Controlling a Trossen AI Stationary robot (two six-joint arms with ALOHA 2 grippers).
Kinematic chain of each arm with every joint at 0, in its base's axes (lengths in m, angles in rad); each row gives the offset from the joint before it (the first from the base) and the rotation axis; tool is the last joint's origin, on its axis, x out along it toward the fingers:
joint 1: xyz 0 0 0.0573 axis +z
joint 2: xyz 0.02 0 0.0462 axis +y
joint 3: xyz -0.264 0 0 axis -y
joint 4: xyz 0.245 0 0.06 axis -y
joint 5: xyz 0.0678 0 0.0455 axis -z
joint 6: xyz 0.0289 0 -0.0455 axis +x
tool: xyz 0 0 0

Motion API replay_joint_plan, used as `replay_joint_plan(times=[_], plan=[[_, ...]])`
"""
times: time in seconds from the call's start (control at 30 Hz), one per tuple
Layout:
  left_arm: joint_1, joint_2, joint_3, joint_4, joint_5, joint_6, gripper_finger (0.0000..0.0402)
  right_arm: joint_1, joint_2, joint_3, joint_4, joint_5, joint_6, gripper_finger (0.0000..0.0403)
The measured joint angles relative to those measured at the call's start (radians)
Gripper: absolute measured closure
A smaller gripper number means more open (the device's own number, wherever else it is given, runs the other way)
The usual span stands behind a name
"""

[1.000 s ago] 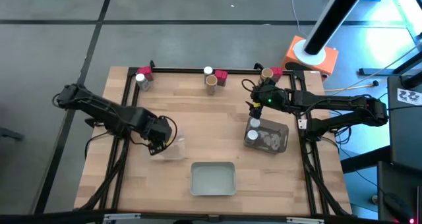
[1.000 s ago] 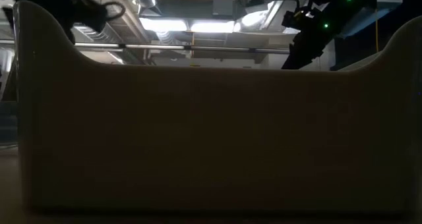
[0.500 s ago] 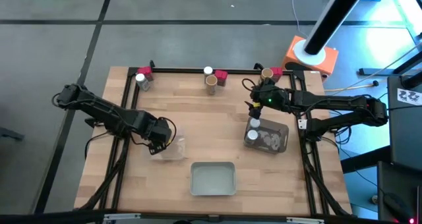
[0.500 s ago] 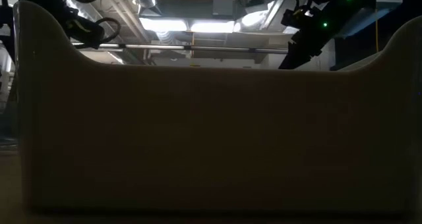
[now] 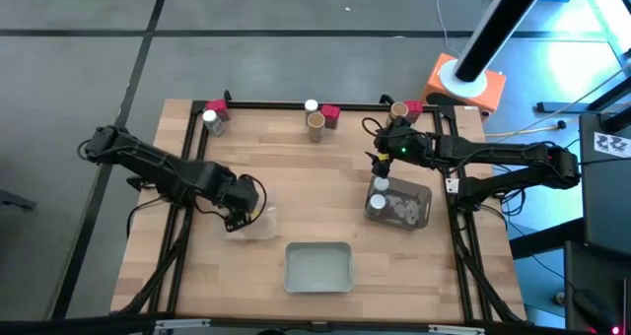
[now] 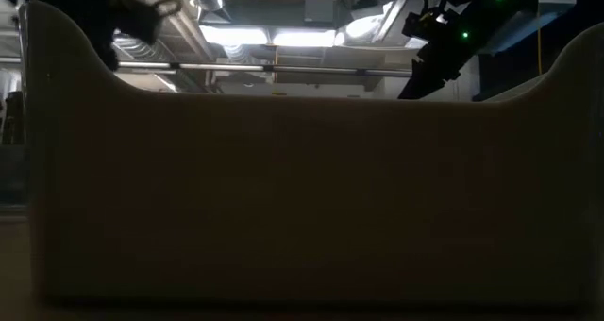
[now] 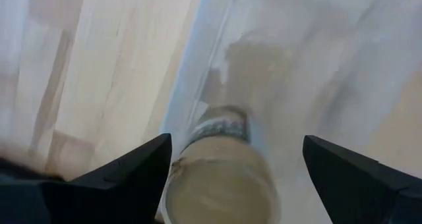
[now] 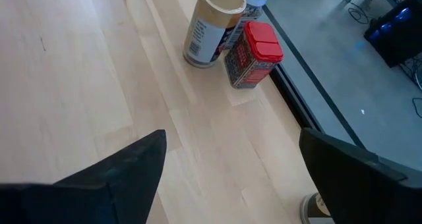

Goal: Sort spices by type
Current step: Put the gold seasoning bottle into the transparent bin

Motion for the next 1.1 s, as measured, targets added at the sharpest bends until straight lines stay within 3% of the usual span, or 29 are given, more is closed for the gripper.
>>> replay_joint_plan(times=[0.27, 0.43, 0.73, 1.1], plan=[[0.04, 0.0, 0.151, 0.005, -0.188, 0.17, 0.0076, 0.0, 0.0, 0.0, 0.0, 0.0, 0.008, 0.0056], [0.079, -0.03, 0.167, 0.05, -0.272, 0.296, 0.0075, 0.0, 0.0, 0.0, 0.03, -0.012, 0.012, 0.0056], [0.199, -0.154, 0.032, 0.322, -0.275, 0.496, 0.0075, 0.0, 0.05, 0.001, 0.245, -0.079, 0.013, 0.0056], [0.249, -0.236, -0.237, 0.737, -0.272, 0.546, 0.0075, -0.059, 0.296, 0.142, 0.316, -0.073, 0.006, 0.0056]])
